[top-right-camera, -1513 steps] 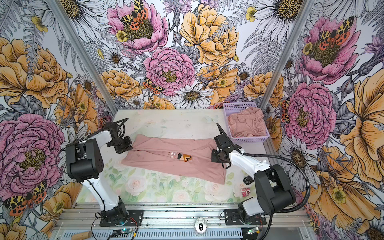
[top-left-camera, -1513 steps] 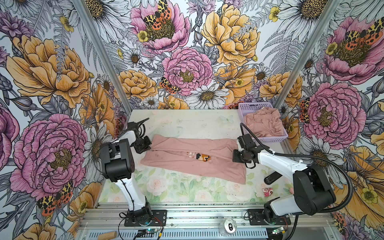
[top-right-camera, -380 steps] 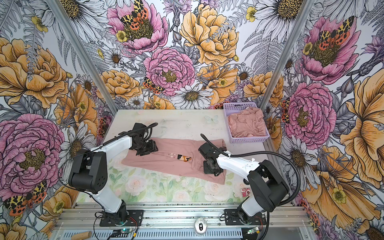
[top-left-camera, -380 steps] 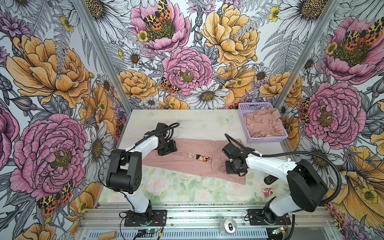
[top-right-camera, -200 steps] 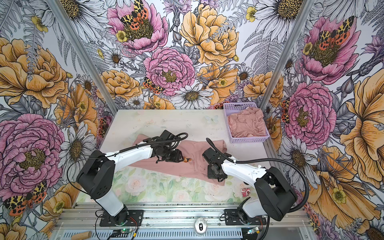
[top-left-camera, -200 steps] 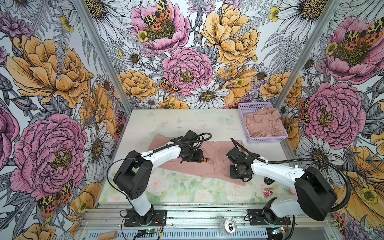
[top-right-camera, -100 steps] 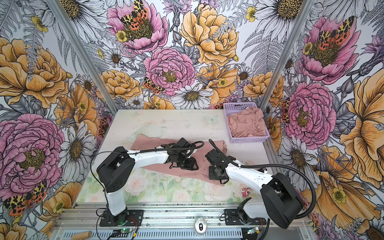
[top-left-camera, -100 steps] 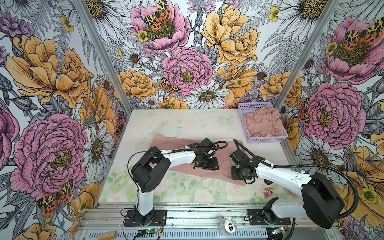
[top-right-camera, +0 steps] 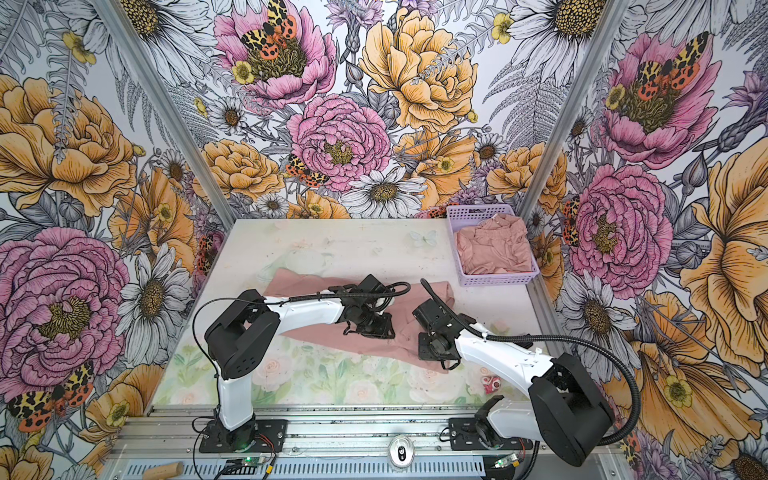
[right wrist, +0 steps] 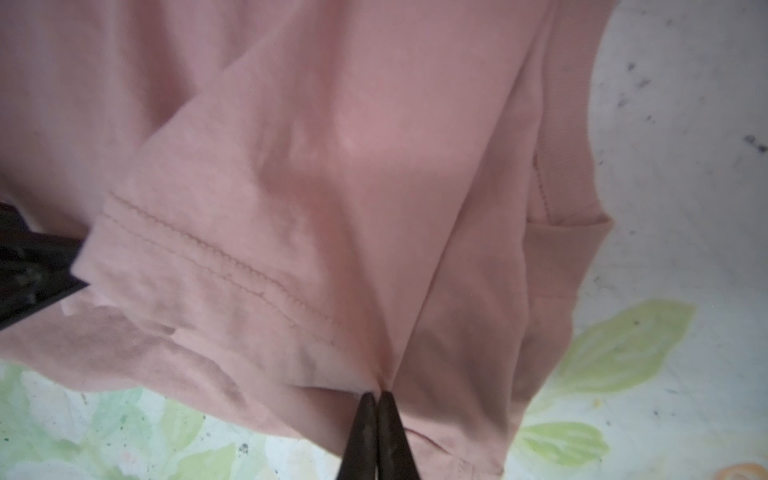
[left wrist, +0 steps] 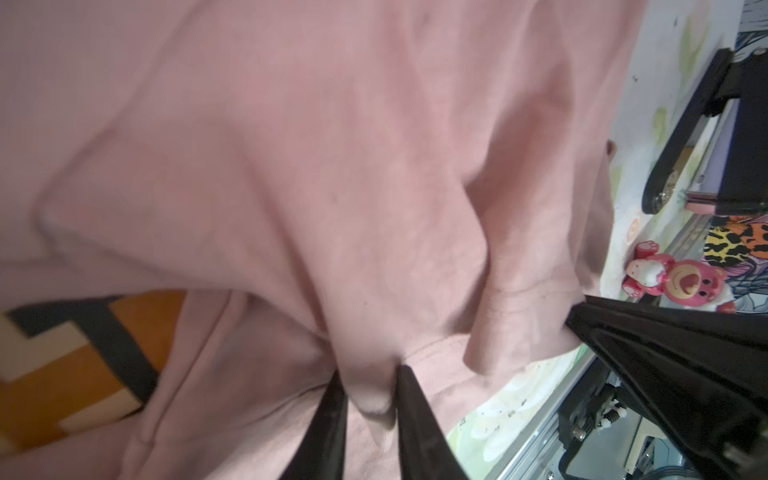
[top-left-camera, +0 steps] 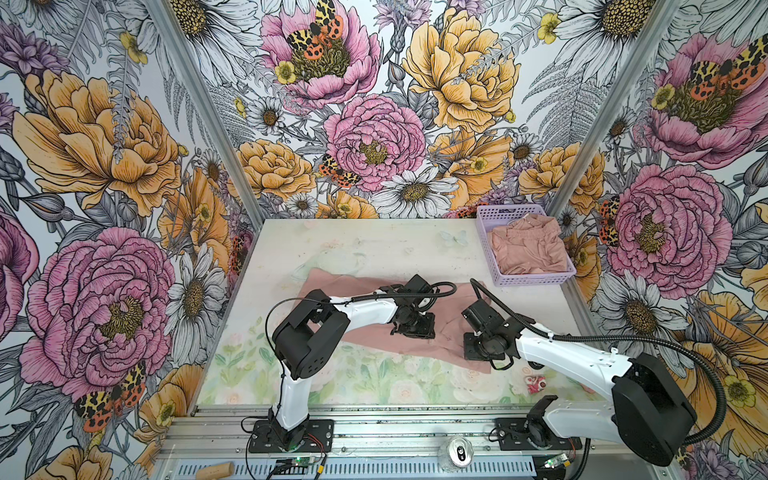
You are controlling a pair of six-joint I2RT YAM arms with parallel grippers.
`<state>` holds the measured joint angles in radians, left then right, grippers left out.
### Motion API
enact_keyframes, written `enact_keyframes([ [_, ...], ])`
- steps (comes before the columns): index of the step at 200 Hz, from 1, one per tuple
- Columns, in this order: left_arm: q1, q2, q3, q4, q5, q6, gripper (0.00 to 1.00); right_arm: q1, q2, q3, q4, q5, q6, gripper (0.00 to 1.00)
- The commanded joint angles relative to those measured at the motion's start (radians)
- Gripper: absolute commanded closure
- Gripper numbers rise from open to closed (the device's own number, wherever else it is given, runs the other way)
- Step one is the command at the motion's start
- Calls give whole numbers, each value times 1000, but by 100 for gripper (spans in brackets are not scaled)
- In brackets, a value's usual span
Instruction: Fold and stack the mixed laundry pile
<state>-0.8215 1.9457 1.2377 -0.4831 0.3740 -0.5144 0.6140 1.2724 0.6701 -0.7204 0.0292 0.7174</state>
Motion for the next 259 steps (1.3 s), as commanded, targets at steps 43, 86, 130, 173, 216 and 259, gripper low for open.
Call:
enact_keyframes([
  [43, 26, -59, -77, -36, -53, -2, 100, -6, -21, -23, 1, -3, 14, 100],
  [86, 40, -101, -129, -37, -70, -10, 100, -6, -21, -36, 0, 0, 21, 100],
  [130, 41, -102, -135, -36, -75, -15, 100, -6, -52, -80, -5, 2, 62, 100],
  [173, 48, -105, -135, -36, -86, -21, 100, -6, -54, -46, -90, 34, 118, 100],
  [216, 57, -103, -134, -36, -92, -26, 100, -7, -27, -14, -191, 59, 139, 100],
  [259, 67, -104, -137, -36, -92, -26, 100, -9, -8, -6, -233, 78, 139, 100],
])
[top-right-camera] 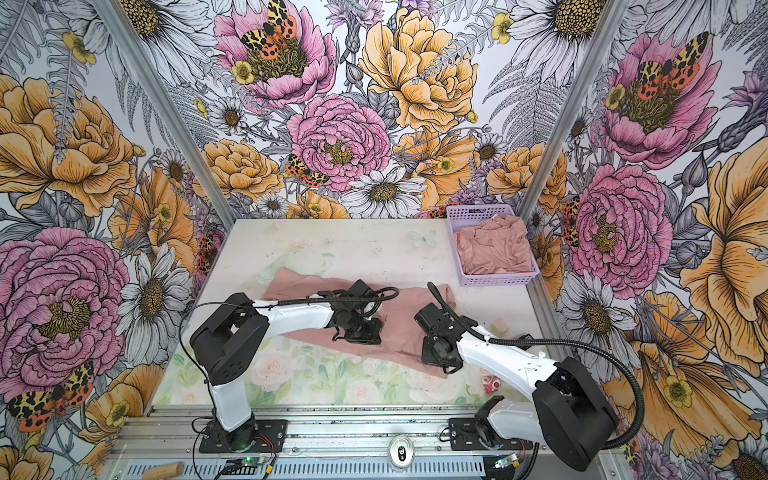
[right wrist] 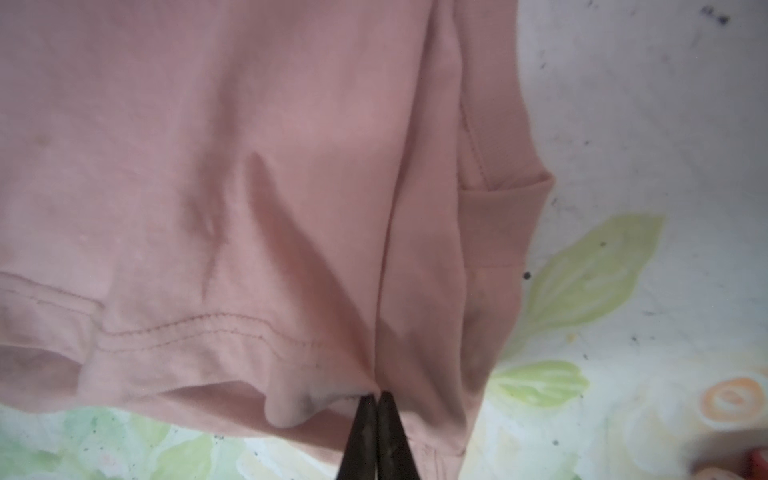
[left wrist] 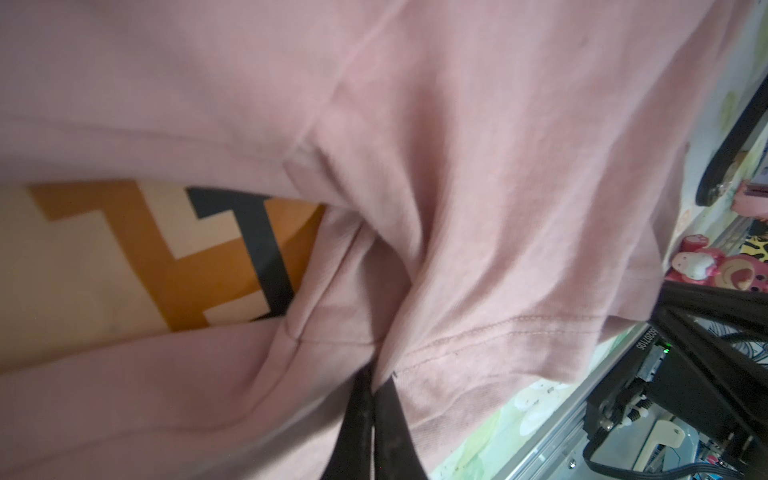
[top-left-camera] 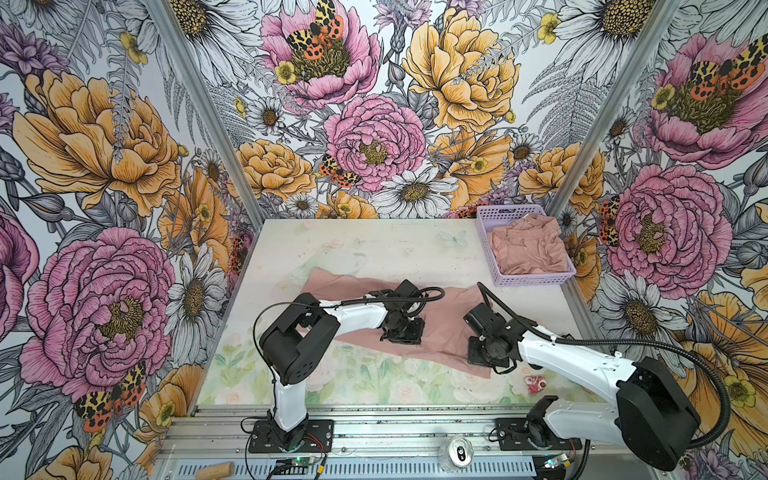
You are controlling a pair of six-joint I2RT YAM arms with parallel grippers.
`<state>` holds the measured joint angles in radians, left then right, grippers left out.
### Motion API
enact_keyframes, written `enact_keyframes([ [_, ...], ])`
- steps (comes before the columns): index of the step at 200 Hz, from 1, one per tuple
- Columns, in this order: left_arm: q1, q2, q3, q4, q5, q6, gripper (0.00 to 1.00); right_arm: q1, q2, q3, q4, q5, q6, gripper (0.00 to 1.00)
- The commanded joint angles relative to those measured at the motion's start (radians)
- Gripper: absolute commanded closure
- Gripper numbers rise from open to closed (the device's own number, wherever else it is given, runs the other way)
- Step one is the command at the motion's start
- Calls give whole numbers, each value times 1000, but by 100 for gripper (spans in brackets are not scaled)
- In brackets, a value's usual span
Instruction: Fold and stack the mixed laundry pile
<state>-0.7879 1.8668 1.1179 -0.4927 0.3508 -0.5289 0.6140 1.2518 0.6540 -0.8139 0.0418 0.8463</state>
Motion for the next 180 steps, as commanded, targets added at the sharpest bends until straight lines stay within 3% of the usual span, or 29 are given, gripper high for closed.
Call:
enact_keyframes([
  [1, 34, -25, -17, -26, -70, -12, 100, -9, 14, 9, -140, 65, 10, 100],
  [27, 31, -24, -14, -28, -56, -8, 100, -9, 15, 19, -160, 48, 5, 100],
  [77, -13, 0, 42, -42, -38, 6, 100, -13, -58, 124, -169, 41, -27, 72],
  [140, -13, 2, 50, -43, -31, 9, 100, -17, 58, 201, -65, 16, -72, 67],
  [180, -13, 8, 49, -44, -27, 9, 99, -17, 134, 170, 12, -22, -79, 69],
])
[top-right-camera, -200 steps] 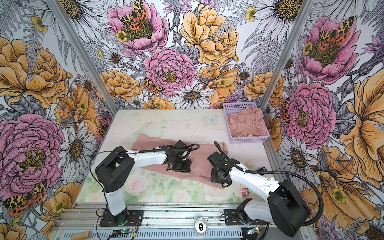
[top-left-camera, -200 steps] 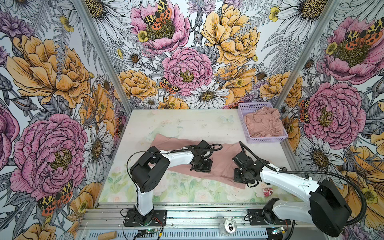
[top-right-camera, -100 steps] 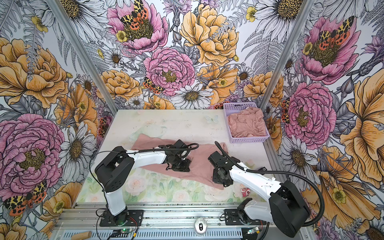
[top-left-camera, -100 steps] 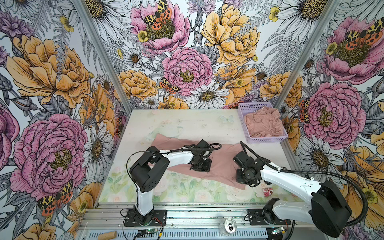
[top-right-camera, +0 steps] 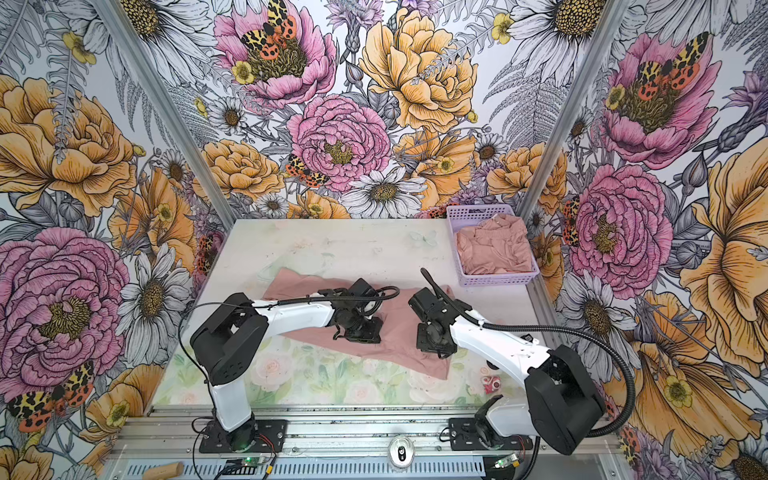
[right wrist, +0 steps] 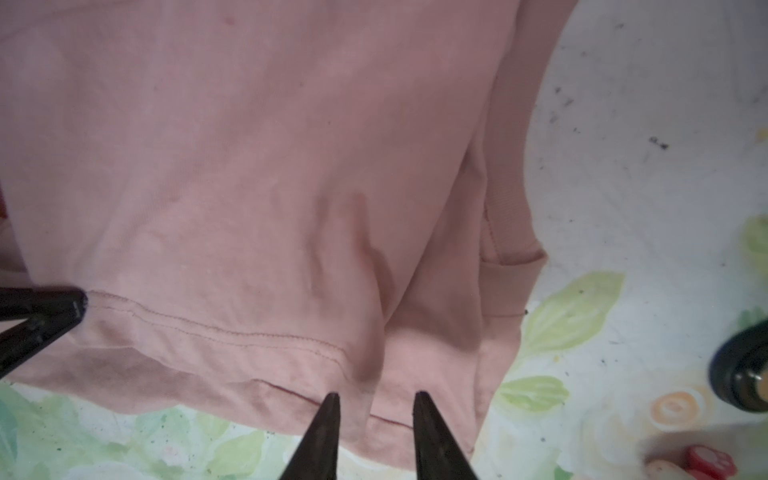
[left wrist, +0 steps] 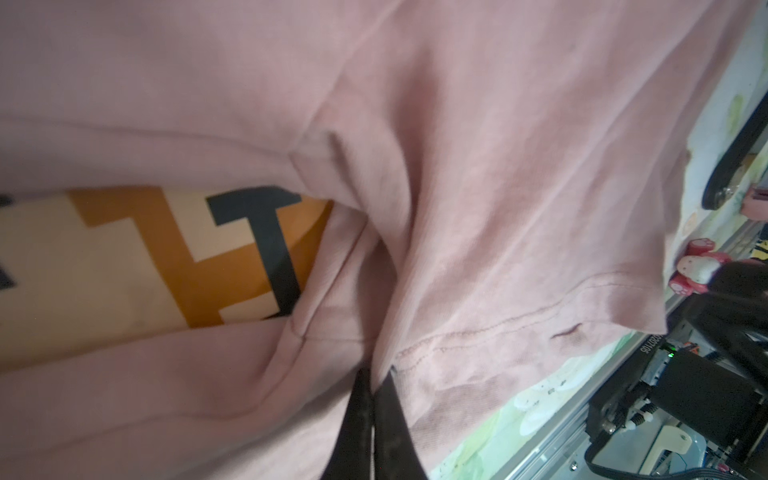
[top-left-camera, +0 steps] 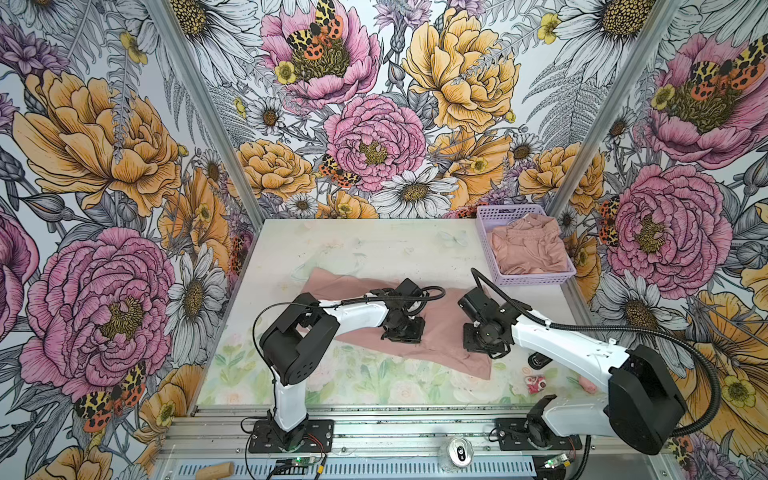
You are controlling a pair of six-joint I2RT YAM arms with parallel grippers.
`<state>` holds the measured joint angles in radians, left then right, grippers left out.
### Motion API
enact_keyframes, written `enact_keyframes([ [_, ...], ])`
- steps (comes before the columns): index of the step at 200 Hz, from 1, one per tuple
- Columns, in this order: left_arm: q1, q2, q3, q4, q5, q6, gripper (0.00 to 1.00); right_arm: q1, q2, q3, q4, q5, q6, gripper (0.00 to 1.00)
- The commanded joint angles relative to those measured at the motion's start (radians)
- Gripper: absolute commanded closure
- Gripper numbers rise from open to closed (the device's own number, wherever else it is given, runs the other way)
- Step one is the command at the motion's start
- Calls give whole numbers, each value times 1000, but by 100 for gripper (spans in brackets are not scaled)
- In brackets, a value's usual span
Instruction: Fold and stack the mixed laundry pile
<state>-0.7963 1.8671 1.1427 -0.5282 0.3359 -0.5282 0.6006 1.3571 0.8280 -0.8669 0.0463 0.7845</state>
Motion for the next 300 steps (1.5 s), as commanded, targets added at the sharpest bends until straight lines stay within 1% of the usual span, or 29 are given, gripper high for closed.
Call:
enact_keyframes([
  [1, -4, 8, 24, -9, -12, 8, 99, -4, 31, -6, 66, -28, -17, 69],
  [10, -4, 7, 21, -9, -12, 7, 99, -4, 45, -26, 65, -30, -18, 71],
  [31, -2, 12, 17, -11, -6, 6, 97, -4, 57, -72, 39, -23, -4, 79],
  [61, 4, -1, 15, -18, -4, 3, 89, -6, 20, -95, -5, -1, 23, 83],
  [72, 13, -15, 13, -19, 3, -2, 83, -10, 10, -81, -29, 5, 20, 84],
  [90, 34, -37, 18, -31, 12, -2, 64, -25, -11, -36, -62, 9, 4, 83],
  [92, 37, -64, 19, -33, 12, 0, 62, -28, -15, -30, -65, 9, 1, 83],
  [101, 50, -97, 25, -43, 14, 6, 56, -43, -26, 0, -76, 9, -12, 83],
  [119, 86, -149, 37, -57, 19, 21, 47, -88, -30, 64, -84, 0, -48, 81],
  [131, 119, -183, 46, -67, 22, 31, 44, -120, -12, 104, -85, -4, -72, 80],
  [148, 184, -218, 57, -78, 17, 51, 39, -153, 28, 158, -79, 4, -106, 78],
  [163, 259, -223, 71, -94, -9, 80, 35, -180, 75, 194, -46, 8, -134, 76],
  [188, 399, -171, 111, -98, -72, 132, 34, -212, 168, 273, 24, -7, -164, 75],
  [207, 489, -99, 164, -98, -133, 175, 34, -222, 247, 335, 61, -13, -177, 75],
  [225, 568, -56, 200, -94, -177, 186, 35, -226, 316, 381, 89, -9, -190, 75],
  [228, 576, -56, 205, -91, -183, 186, 35, -228, 328, 390, 89, -7, -193, 75],
  [233, 597, -17, 209, -86, -193, 189, 36, -232, 346, 402, 89, -6, -197, 75],
  [252, 662, 5, 228, -80, -242, 204, 37, -244, 393, 432, 101, 4, -209, 75],
  [273, 739, 12, 245, -67, -236, 228, 37, -257, 434, 472, 104, -4, -218, 75],
  [300, 789, 50, 310, -113, -287, 296, 38, -263, 460, 498, 102, -16, -229, 75],
])
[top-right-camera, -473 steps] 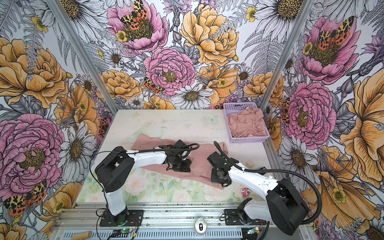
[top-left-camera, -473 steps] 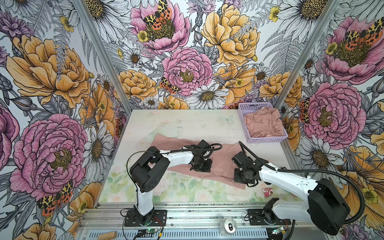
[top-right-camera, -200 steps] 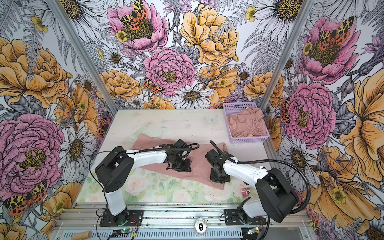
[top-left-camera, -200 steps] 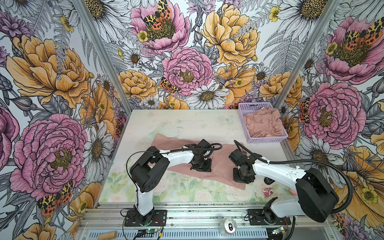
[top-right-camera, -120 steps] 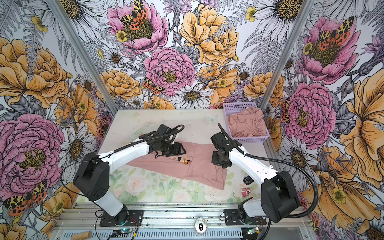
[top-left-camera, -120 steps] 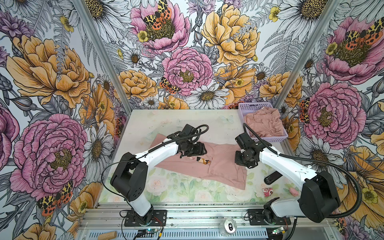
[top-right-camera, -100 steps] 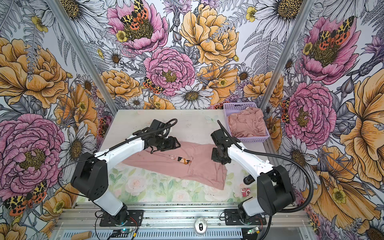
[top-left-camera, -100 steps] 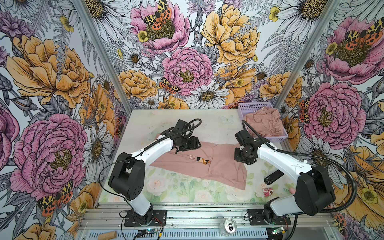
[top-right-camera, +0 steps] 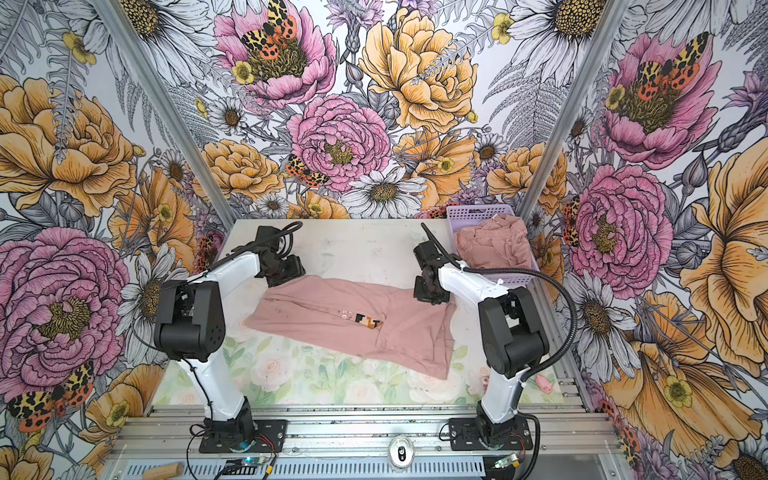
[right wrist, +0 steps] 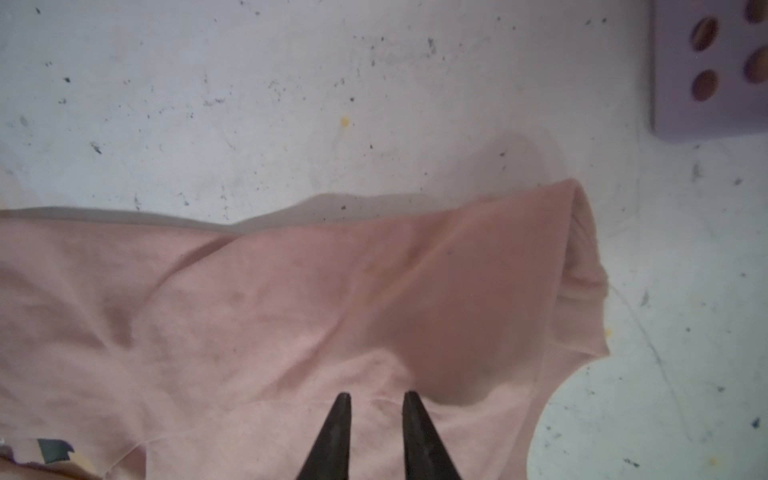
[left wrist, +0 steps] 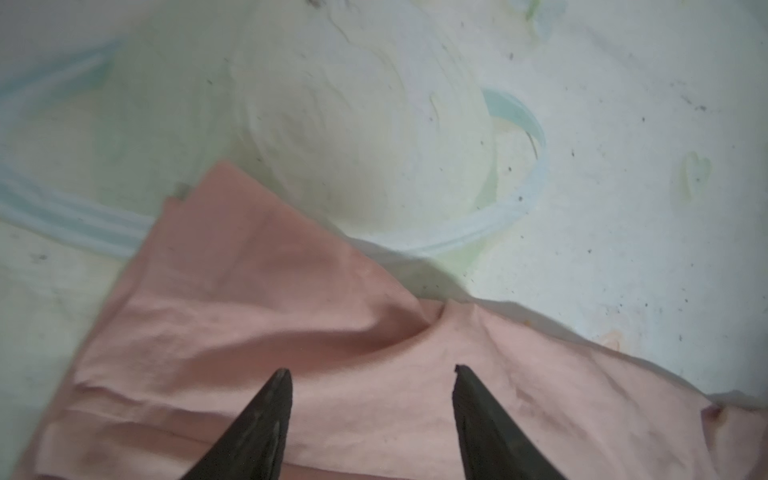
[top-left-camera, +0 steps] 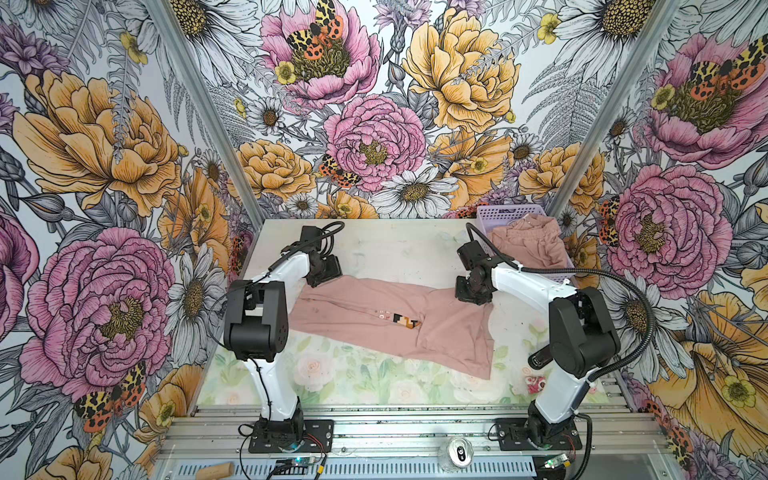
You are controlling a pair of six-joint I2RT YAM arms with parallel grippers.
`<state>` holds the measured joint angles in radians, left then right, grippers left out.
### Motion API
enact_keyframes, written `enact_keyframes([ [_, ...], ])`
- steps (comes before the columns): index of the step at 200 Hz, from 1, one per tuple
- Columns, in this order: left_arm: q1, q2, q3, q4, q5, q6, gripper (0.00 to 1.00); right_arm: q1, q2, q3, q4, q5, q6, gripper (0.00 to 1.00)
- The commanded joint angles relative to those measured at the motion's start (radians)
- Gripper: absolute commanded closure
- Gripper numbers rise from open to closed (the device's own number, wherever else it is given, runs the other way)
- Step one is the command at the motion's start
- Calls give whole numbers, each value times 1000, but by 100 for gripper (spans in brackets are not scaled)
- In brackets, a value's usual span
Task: Fold and stack the mixed laundry pile
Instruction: 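Open both grippers and move them to the shirt's far edge corners, then lower both grippers and pinch the shirt's far edge at each end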
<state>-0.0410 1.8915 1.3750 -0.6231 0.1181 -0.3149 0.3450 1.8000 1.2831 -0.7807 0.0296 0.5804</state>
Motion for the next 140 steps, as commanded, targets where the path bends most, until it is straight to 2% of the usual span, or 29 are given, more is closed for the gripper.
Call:
enact_keyframes([
  [1, 35, 28, 80, -19, -70, 86, 38, -8, 18, 44, 15, 0, -25, 75],
  [53, 47, 145, 192, -110, -148, 206, 47, -28, 50, 42, 15, -21, -37, 75],
  [108, 45, 205, 248, -115, -196, 237, 53, -34, 71, 50, 14, -36, -45, 75],
  [140, 42, 244, 275, -122, -191, 247, 62, -35, 83, 50, 15, -39, -48, 75],
])
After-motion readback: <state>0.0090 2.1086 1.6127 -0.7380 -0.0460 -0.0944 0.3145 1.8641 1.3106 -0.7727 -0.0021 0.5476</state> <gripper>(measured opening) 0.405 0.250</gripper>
